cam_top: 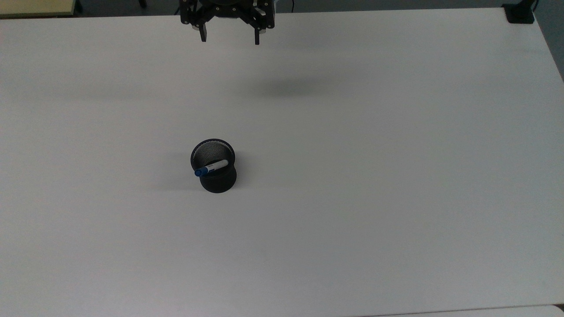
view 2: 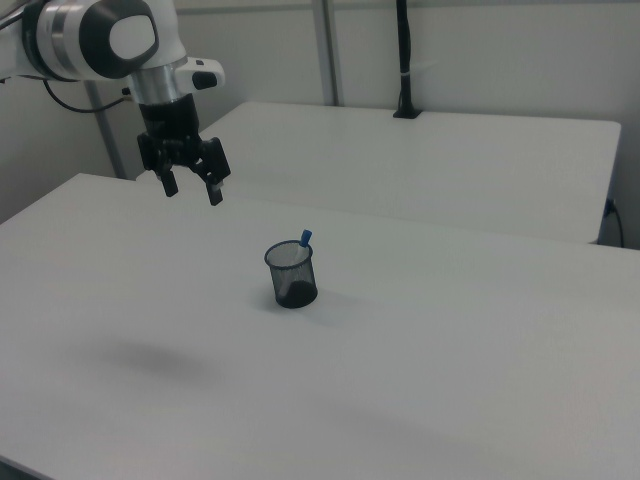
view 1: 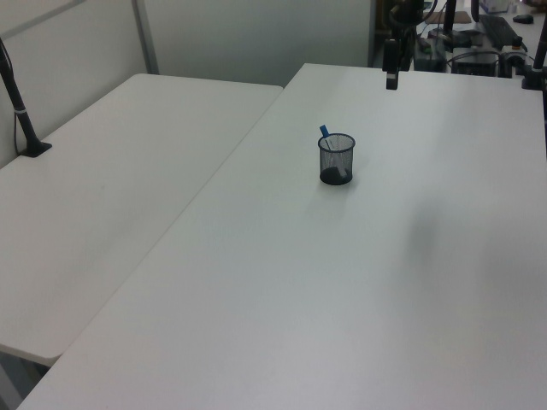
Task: Remove the marker
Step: 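Move the open gripper toward the black mesh cup, then lower the gripper over the blue-capped marker in the cup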
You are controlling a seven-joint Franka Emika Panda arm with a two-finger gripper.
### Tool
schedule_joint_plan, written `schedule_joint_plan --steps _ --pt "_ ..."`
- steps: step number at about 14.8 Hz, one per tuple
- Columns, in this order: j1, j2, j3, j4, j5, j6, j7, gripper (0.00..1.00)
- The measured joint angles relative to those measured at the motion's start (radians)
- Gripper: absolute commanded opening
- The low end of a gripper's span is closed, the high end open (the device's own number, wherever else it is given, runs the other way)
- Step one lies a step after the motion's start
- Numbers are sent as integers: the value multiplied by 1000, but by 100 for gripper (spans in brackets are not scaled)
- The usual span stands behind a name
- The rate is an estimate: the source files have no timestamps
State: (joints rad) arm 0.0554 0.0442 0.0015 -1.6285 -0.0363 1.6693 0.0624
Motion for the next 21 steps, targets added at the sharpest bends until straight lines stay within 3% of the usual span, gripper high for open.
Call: schedule_joint_plan --steps 12,18,21 --pt "0 8 -2 0 -3 42 -17 100" --pt "-33 73 -9 -1 -4 129 -34 100" --pt "-47 124 -9 -2 -53 217 -36 100"
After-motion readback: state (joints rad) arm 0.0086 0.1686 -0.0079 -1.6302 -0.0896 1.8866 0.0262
